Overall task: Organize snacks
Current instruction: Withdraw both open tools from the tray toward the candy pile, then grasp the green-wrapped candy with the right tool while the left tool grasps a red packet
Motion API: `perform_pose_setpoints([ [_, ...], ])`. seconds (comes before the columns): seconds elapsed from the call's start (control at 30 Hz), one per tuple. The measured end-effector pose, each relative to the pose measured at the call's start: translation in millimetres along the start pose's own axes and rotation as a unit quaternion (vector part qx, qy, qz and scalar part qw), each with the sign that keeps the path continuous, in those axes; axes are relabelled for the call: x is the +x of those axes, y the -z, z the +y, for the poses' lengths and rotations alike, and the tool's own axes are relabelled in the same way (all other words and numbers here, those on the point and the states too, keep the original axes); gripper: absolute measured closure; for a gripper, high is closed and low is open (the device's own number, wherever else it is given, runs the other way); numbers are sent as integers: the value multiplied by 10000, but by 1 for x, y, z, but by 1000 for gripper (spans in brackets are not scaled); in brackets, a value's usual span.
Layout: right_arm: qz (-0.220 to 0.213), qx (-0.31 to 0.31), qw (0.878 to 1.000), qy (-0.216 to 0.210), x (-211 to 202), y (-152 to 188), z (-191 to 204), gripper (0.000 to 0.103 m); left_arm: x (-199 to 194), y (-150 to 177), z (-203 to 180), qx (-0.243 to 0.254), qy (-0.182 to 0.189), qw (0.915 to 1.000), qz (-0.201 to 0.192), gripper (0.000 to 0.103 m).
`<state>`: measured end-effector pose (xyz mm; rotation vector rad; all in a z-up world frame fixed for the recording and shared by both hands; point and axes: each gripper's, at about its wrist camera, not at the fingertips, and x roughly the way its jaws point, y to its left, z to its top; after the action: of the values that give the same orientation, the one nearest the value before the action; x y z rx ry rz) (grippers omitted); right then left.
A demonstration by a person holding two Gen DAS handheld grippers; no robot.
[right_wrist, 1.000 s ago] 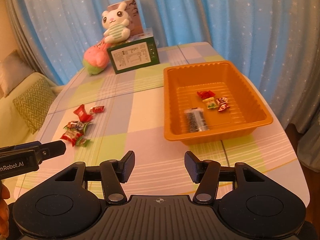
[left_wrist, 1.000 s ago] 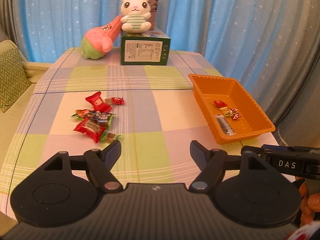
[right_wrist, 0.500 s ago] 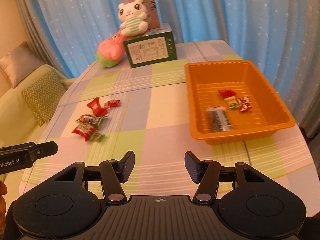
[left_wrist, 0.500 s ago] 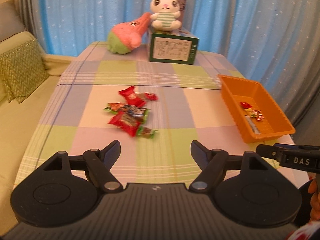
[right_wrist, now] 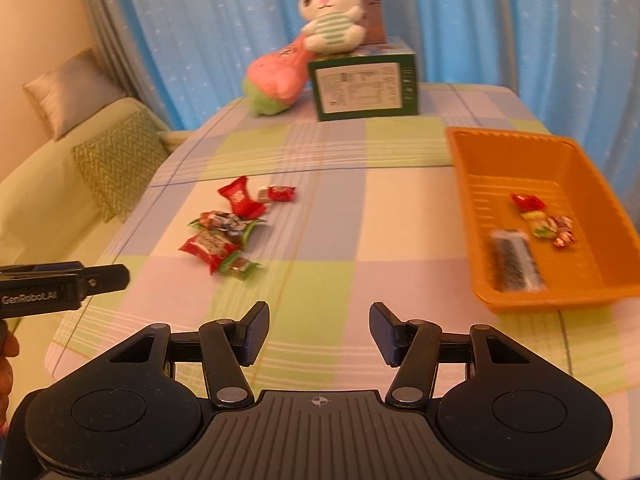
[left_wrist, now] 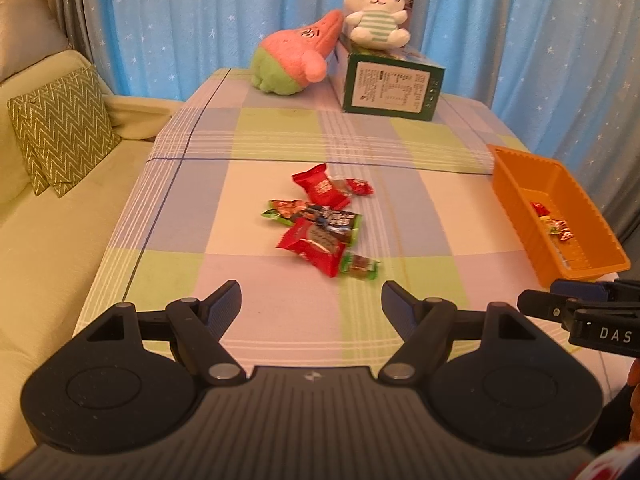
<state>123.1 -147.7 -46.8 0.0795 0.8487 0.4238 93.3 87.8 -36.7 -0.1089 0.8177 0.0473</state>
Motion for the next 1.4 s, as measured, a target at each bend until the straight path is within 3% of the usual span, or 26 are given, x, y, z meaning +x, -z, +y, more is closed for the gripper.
perform_pose_setpoints([
  [0.47,278,-988,9925,-660,91,-20,33,48,58,-15,28,136,85,9992,353,29],
  [0.67,416,-1382,9862,-809,134,-27,40,49,79,-23,40,98,95,9988,465,38],
  [0.77,447,-1605,9822,-869,150,-29,45,57,87,-26,44,86,128,9986,505,40],
  [0.97,487,-2238,9684,-981,174,-28,58,62,95,-32,46,21,226,9984,510,40],
  [1.1,567,-2512,9610,-1008,183,-24,63,80,98,-34,45,-41,276,9982,527,41],
  [1.4,431,-1806,9798,-737,164,-26,44,82,112,-34,26,-353,448,9964,628,43],
])
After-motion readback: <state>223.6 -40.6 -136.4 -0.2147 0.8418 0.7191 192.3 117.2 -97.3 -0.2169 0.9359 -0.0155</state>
